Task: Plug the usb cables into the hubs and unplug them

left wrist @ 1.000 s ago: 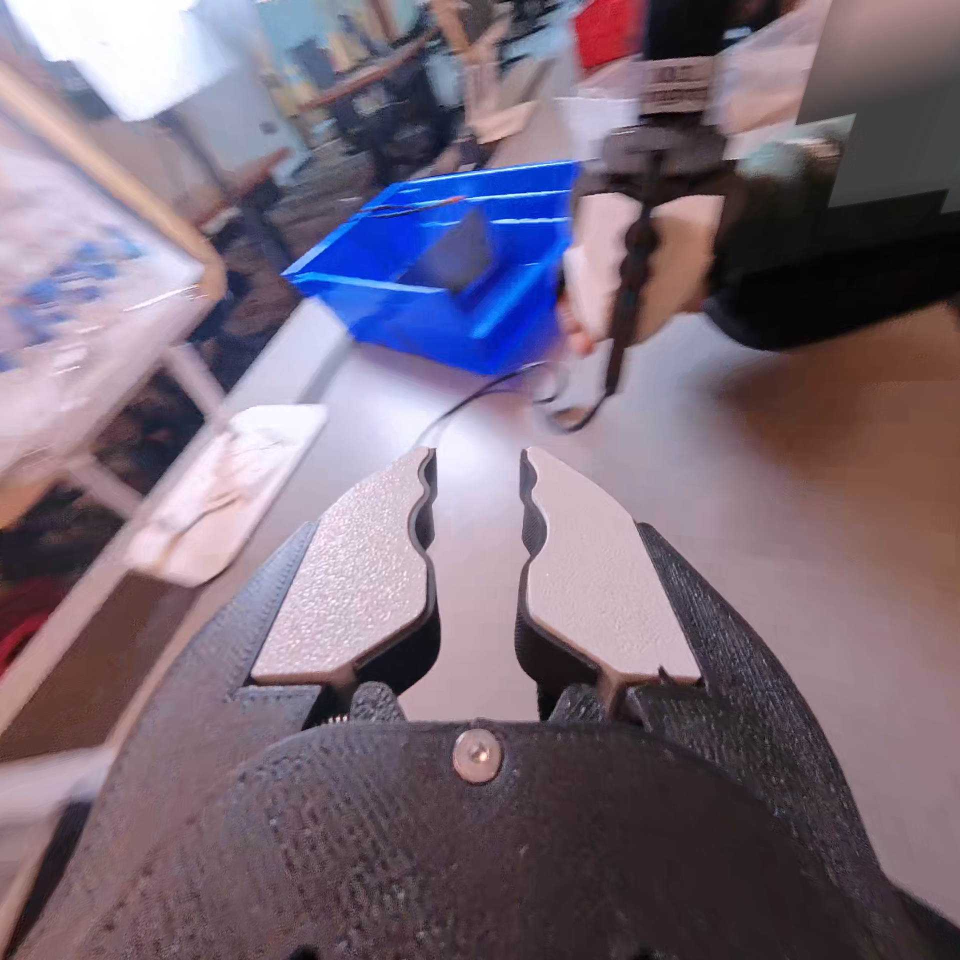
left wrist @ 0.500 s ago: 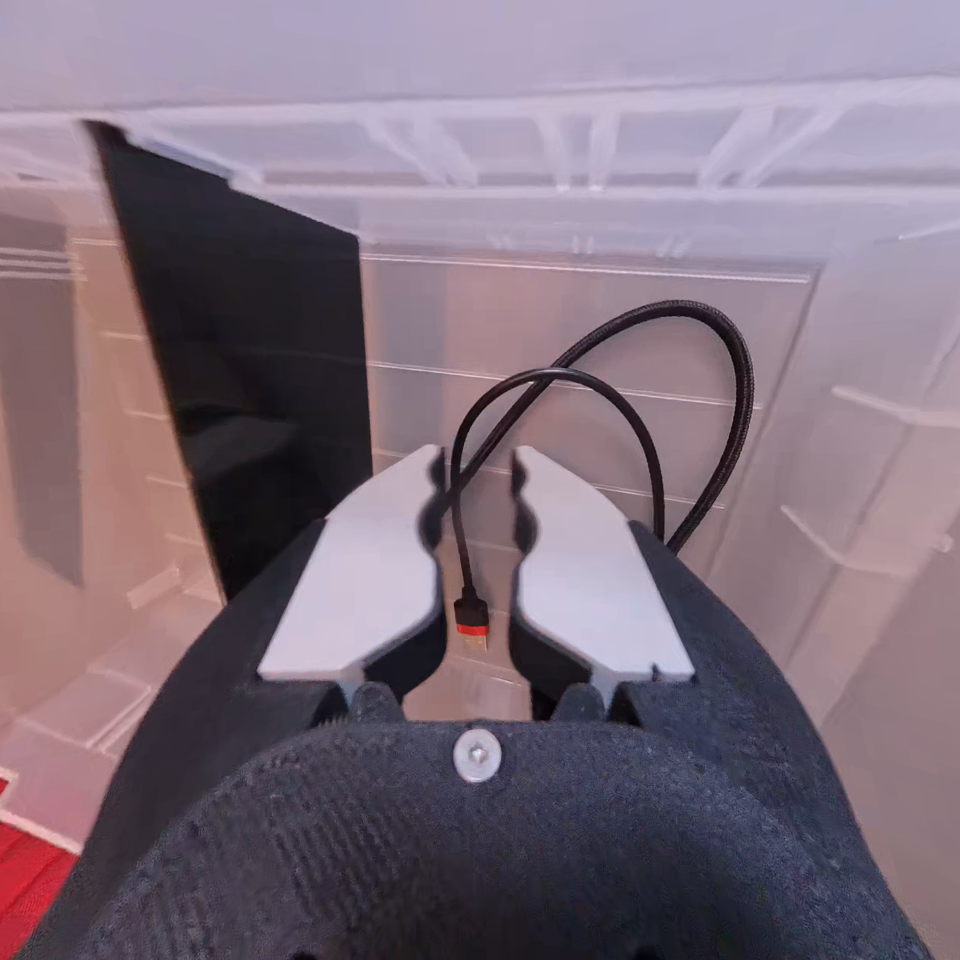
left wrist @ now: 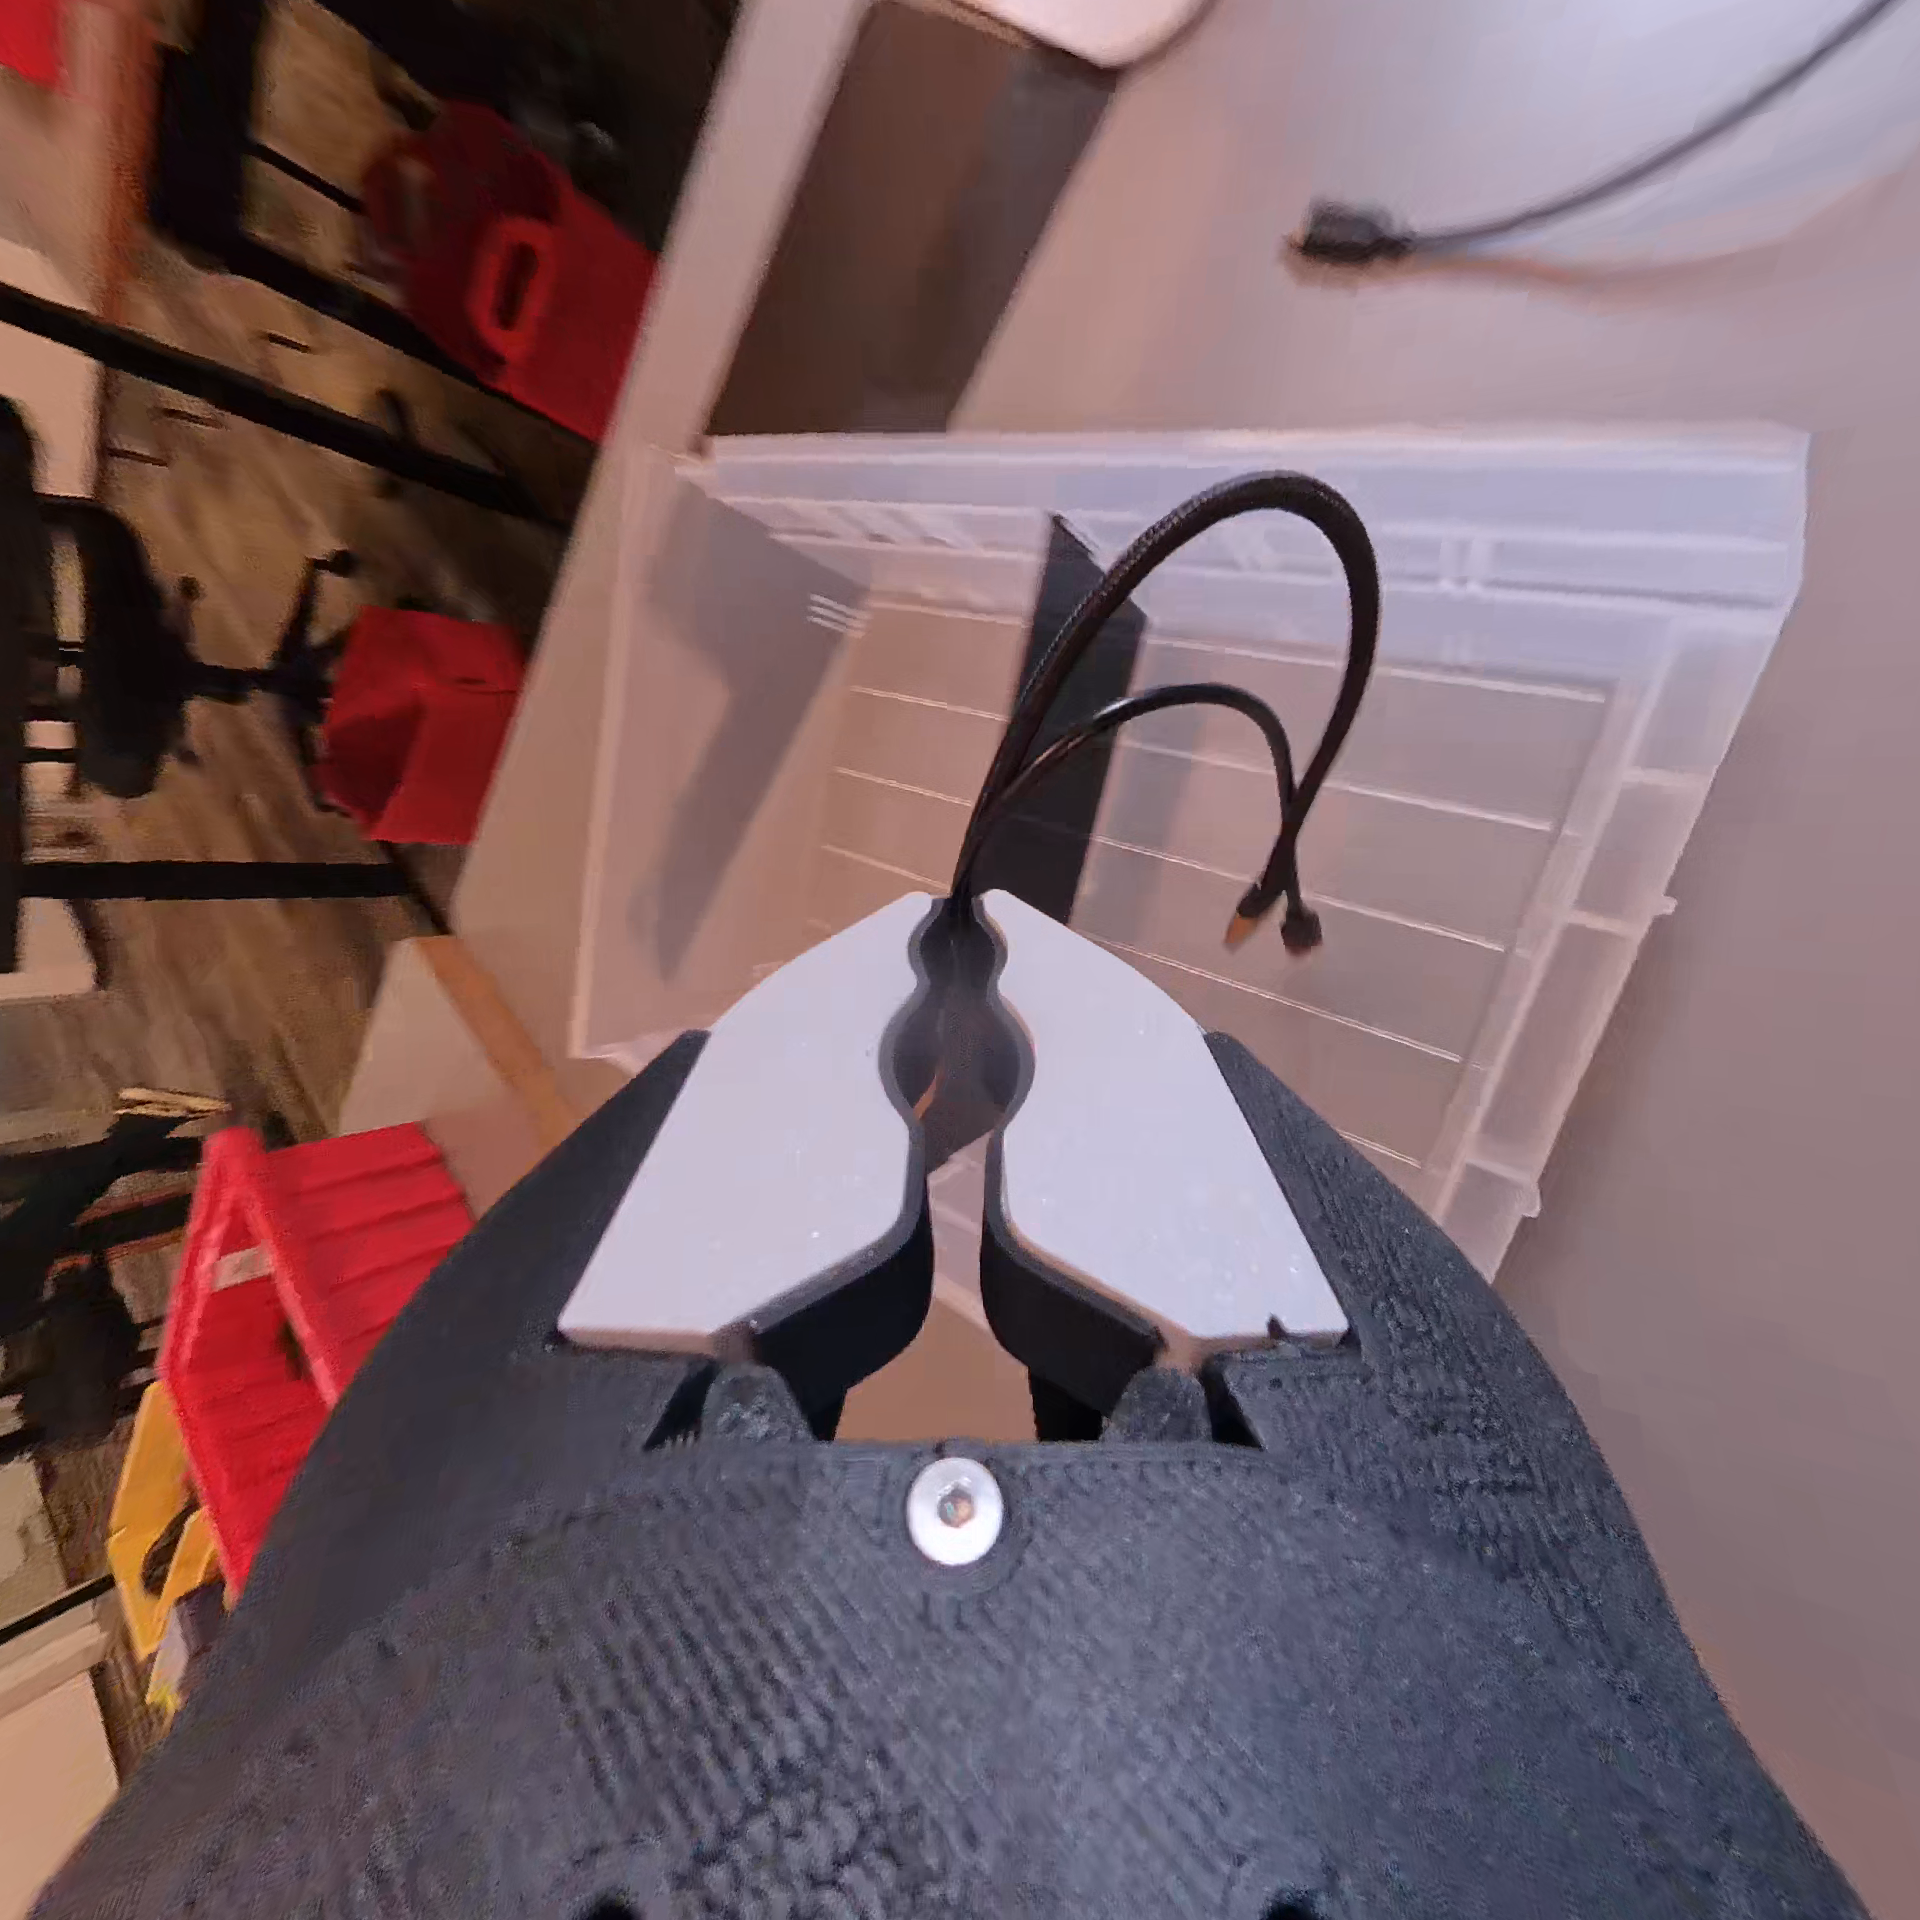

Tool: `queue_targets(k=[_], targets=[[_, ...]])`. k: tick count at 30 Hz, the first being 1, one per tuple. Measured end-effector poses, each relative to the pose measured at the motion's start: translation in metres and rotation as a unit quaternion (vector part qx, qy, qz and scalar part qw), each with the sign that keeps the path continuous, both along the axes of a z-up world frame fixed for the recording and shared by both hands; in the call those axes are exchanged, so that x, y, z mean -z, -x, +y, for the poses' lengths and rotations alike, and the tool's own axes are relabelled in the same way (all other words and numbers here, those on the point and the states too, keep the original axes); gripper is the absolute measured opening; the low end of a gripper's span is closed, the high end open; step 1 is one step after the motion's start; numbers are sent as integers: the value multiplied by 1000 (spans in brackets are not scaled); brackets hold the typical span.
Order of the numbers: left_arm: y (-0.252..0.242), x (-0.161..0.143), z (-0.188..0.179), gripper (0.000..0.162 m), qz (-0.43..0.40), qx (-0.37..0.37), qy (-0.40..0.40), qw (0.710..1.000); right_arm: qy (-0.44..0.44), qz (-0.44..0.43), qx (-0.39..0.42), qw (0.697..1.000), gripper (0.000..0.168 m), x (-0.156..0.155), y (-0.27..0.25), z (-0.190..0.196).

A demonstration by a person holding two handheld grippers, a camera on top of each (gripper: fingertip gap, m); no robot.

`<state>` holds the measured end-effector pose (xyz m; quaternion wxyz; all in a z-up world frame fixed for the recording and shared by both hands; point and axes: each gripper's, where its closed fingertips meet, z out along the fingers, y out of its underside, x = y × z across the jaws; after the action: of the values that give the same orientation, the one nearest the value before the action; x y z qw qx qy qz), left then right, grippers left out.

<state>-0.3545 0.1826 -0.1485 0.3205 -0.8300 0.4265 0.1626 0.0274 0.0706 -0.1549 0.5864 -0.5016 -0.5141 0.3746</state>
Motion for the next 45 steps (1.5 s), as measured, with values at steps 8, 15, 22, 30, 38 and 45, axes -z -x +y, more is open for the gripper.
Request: queue_targets(k=[8,15,22,30,38,45], targets=[[-56,-89,-33,4,-171,62,-143,973,-31,17,79,996,12,-19,-24,21],[-174,-79,-45,3,-319,185,-161,916,-40,29,104,993,12,-28,-32,30],[-252,-52,-30,4,-351,244,-134,894,-24,40,113,993,12,-24,-34,35],[-264,-33,-34,3,-351,255,-123,892,-35,30,118,992,12,-23,-33,34],[-256,-24,-27,3,-358,246,-119,893,-49,25,118,991,12,-25,-35,31],[-246,-34,-36,3,-378,250,-123,883,-58,27,104,992,12,-25,-32,26]])
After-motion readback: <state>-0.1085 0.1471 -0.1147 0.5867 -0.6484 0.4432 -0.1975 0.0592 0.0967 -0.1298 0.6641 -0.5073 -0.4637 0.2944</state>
